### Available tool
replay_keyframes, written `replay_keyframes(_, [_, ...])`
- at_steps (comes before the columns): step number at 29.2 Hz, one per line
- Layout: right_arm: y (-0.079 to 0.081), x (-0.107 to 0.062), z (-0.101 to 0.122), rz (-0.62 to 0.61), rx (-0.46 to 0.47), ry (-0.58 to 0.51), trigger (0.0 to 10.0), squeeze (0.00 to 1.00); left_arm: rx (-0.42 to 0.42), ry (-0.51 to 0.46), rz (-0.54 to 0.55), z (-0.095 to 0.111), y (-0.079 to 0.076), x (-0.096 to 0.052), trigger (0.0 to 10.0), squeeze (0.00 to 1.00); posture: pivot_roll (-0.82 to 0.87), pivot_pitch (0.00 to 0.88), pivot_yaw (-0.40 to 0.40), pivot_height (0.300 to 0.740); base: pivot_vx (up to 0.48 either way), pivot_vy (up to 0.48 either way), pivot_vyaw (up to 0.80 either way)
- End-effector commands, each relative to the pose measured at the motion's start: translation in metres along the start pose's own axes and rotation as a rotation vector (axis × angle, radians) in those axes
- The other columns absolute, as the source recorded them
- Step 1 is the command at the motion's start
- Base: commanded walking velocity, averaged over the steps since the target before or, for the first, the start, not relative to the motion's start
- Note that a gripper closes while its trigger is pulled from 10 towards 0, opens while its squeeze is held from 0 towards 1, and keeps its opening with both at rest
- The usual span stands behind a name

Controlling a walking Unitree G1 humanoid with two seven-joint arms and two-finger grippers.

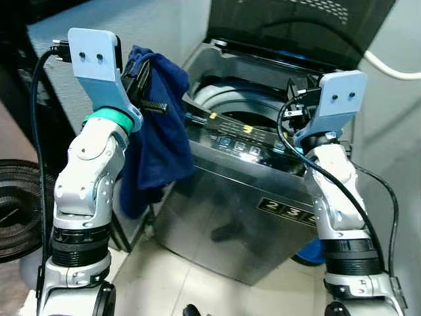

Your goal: Clothes washing

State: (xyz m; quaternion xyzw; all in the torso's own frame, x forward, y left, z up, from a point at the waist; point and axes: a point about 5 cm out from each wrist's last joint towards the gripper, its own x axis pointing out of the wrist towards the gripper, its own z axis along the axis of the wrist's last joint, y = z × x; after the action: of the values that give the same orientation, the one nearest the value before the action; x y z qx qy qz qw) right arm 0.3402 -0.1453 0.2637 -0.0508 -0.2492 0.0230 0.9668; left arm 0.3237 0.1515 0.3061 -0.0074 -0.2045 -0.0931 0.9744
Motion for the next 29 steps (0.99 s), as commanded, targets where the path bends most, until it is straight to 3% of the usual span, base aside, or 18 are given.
replay_keyframes(1, [-0.0013,-0.0013,-0.0041,-0.008,0.009,0.016,10.0,0.00,0.010,-0.016,-0.005,0.0026,-0.0021,0.0013,10.0,0.00,0.01,0.024,0.021,0.740,0.000,0.000,-0.80])
replay_keyframes(14, [-0.0033,-0.0001,-0.0034,-0.028,0.034,0.017,10.0,0.00,0.024,-0.049,0.004,0.0057,-0.0013,0.0010,10.0,0.00,0.01,0.035,0.019,0.740,0.031,0.021,-0.78])
replay_keyframes(29, [-0.0023,-0.0003,-0.0028,-0.026,0.027,0.009,10.0,0.00,0.022,-0.055,0.007,0.0060,-0.0011,0.0013,10.0,0.00,0.01,0.040,0.019,0.740,0.405,0.253,0.00])
